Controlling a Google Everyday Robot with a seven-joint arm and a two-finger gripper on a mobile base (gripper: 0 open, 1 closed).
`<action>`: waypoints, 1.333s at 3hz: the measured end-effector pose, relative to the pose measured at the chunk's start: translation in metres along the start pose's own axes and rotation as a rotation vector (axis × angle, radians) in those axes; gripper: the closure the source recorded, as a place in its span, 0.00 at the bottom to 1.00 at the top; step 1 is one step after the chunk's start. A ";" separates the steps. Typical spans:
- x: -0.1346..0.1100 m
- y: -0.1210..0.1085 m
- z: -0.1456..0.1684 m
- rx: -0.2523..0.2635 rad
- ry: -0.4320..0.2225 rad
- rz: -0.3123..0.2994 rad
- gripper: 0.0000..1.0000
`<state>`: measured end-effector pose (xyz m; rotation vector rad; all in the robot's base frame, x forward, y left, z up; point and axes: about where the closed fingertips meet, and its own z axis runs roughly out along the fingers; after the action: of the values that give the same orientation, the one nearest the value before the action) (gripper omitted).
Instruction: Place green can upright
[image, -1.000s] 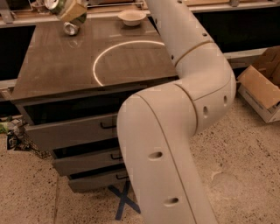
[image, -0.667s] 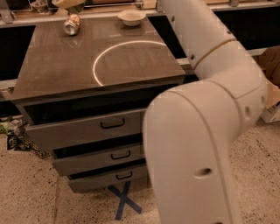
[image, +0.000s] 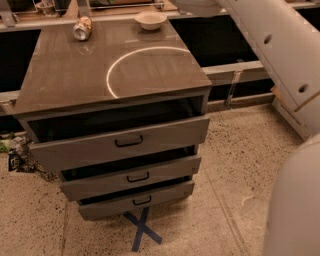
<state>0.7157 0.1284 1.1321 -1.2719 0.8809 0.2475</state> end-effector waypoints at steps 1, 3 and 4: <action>0.046 0.047 0.007 0.068 0.005 0.113 1.00; 0.063 0.106 0.067 0.143 -0.020 0.262 1.00; 0.064 0.111 0.075 0.170 -0.008 0.295 1.00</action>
Offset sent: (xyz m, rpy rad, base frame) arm 0.0086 0.1077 -0.1370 0.3039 0.2160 -0.0838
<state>0.7224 0.2122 1.0094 -0.9811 1.0598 0.4018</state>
